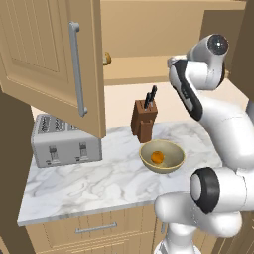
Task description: Open the cabinet. Pick the orange and kiwi from the cabinet and place them into the bowl. Then close the cabinet.
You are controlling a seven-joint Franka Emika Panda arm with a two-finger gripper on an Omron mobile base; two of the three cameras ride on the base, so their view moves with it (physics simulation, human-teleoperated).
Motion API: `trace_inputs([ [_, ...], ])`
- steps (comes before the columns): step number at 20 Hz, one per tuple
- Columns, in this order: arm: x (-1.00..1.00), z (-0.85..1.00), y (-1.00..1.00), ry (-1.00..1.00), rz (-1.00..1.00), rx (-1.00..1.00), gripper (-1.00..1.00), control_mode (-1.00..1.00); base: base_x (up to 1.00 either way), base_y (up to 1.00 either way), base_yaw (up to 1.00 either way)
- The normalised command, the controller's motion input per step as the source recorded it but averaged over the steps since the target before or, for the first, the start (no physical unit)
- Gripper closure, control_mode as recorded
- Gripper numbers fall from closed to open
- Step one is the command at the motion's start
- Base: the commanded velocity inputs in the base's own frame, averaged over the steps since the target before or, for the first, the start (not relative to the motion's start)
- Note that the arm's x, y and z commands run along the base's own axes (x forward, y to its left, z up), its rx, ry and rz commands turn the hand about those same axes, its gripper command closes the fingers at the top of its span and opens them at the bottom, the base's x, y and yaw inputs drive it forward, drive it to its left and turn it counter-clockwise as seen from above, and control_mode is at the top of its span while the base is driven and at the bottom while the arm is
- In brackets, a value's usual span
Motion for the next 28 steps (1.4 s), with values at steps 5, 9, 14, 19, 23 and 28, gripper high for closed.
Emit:
trace_inputs([
  [5,-0.98,0.00,0.09,0.09,0.13,0.00,1.00,-1.00,0.00,0.00,0.00],
  [9,-0.85,-0.09,0.20,0.11,0.18,0.00,1.00,-1.00,0.00,0.00,0.00],
  [14,-0.39,-0.44,0.32,0.14,0.15,0.00,1.00,-1.00,0.00,0.00,0.00],
  [19,-0.07,-0.62,0.48,0.19,0.06,0.00,1.00,-1.00,0.00,0.00,0.00],
  [23,0.03,-0.68,0.30,0.18,0.00,0.00,1.00,-1.00,0.00,0.00,0.00],
  [28,0.10,-0.61,0.08,0.14,0.00,0.04,1.00,-1.00,0.00,0.00,0.00],
])
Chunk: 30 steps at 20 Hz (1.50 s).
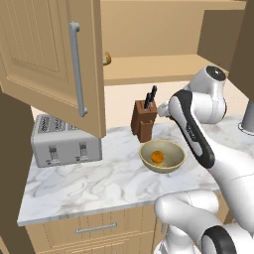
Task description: Open the cabinet. Pick the orange and kiwi from the cabinet and place them into the bowl. Then close the cabinet.
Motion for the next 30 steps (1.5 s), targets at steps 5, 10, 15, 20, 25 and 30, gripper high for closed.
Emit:
trace_inputs([
  [5,0.12,-0.59,0.01,0.11,0.00,0.04,1.00,-1.00,0.00,0.00,0.00],
  [10,0.11,-0.59,0.04,0.10,0.00,0.02,1.00,-1.00,0.00,0.00,0.00],
  [15,0.17,-0.53,0.00,0.08,0.00,0.02,1.00,-1.00,0.00,0.00,0.00],
  [20,0.18,-0.50,0.00,0.05,0.00,0.01,1.00,-1.00,0.00,0.00,0.00],
  [25,0.18,-0.42,0.00,0.04,0.00,0.00,1.00,-1.00,0.00,0.00,0.00],
  [30,0.17,-0.29,0.02,0.05,0.00,0.00,1.00,-1.00,0.00,0.00,0.00],
])
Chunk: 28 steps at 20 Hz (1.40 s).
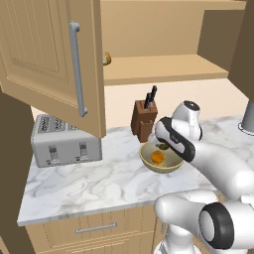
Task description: Open the cabinet. Pick the orange and kiwi from the cabinet and place them into the bowl. Then close the cabinet.
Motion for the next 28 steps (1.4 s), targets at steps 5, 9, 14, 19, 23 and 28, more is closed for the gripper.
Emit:
trace_inputs([
  [5,0.17,-0.27,0.01,0.02,0.00,0.00,1.00,-1.00,0.00,0.00,0.00],
  [9,0.17,-0.29,0.00,0.00,0.00,0.00,1.00,-1.00,0.00,0.00,0.00],
  [14,0.19,-0.28,0.00,0.00,0.00,0.00,1.00,-1.00,0.00,0.00,0.00],
  [19,0.24,-0.22,-0.03,0.00,0.03,0.00,1.00,-1.00,0.00,0.00,0.00],
  [23,0.26,-0.17,-0.11,0.00,0.06,0.00,1.00,-1.00,0.00,0.00,0.00],
  [28,0.15,-0.14,-0.09,0.00,0.06,0.00,1.00,-1.00,0.00,0.00,0.00],
])
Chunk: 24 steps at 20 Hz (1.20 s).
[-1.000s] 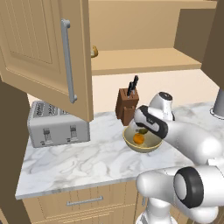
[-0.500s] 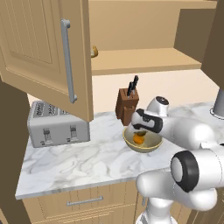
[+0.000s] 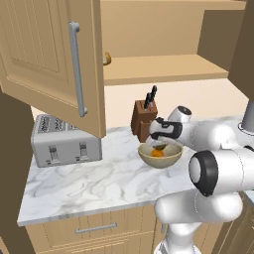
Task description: Open the cabinet. Pick the orange and kiwi from the cabinet and place them into the bowl. Then close the cabinet.
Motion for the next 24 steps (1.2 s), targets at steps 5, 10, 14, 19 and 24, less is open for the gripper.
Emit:
trace_inputs([
  [5,-0.60,-0.22,0.01,0.00,0.05,0.00,-1.00,-1.00,0.00,0.00,0.00],
  [10,-0.80,0.00,0.00,0.00,0.03,0.00,-1.00,-1.00,0.00,0.00,0.00],
  [14,-0.16,0.16,0.00,0.00,0.00,0.00,-1.00,-1.00,0.00,0.00,0.00],
  [19,0.26,0.24,0.01,-0.02,0.04,0.00,-1.00,-1.00,0.00,0.00,0.00],
  [24,0.16,0.63,-0.06,-0.02,0.04,0.00,-1.00,-1.00,0.00,0.00,0.00],
])
